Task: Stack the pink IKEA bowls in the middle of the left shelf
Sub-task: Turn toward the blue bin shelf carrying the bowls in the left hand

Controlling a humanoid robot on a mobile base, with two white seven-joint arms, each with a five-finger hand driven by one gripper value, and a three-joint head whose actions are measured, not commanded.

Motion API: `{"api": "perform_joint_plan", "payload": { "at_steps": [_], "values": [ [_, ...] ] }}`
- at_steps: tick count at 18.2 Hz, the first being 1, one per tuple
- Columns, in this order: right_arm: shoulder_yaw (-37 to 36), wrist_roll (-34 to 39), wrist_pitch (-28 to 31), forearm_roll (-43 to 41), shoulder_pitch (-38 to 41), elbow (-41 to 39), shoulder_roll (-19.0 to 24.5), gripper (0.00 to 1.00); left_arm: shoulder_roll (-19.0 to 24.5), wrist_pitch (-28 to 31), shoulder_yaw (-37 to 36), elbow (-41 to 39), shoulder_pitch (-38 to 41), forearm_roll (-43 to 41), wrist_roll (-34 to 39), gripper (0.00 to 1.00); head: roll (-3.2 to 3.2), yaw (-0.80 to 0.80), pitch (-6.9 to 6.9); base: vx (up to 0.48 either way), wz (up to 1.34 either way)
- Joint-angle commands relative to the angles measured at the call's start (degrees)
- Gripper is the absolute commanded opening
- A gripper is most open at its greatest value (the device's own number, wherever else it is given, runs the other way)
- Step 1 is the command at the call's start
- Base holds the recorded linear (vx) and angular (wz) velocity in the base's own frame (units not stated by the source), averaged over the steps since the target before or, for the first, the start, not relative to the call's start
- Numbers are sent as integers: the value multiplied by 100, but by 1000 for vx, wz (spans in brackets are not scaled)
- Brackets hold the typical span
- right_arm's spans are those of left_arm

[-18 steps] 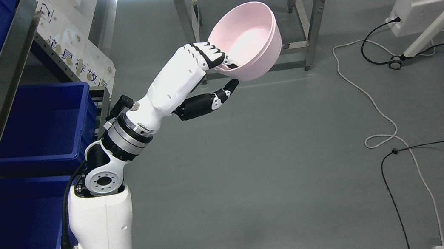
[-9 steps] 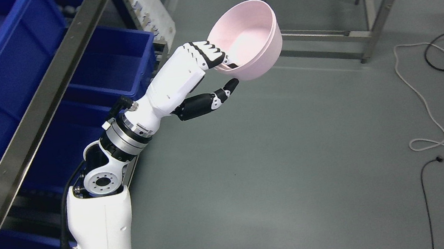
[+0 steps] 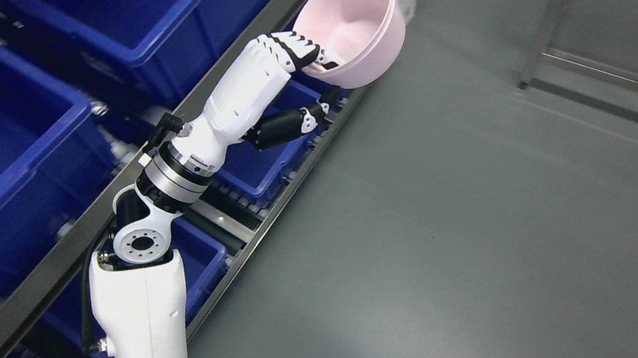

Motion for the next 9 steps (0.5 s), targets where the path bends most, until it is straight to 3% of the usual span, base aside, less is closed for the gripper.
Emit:
{"api": "perform_joint_plan", "payload": {
  "at_steps": [1,9],
  "values": [
    [0,-2,-1,0,-1,0,-100,100,100,455,-657,-135,-856,-2,16,4,0,0,0,-16,846],
    [0,-2,-1,0,-1,0,-100,100,100,1352,-939,-136,-1534,-28,-37,4,0,0,0,15,829]
  ]
}}
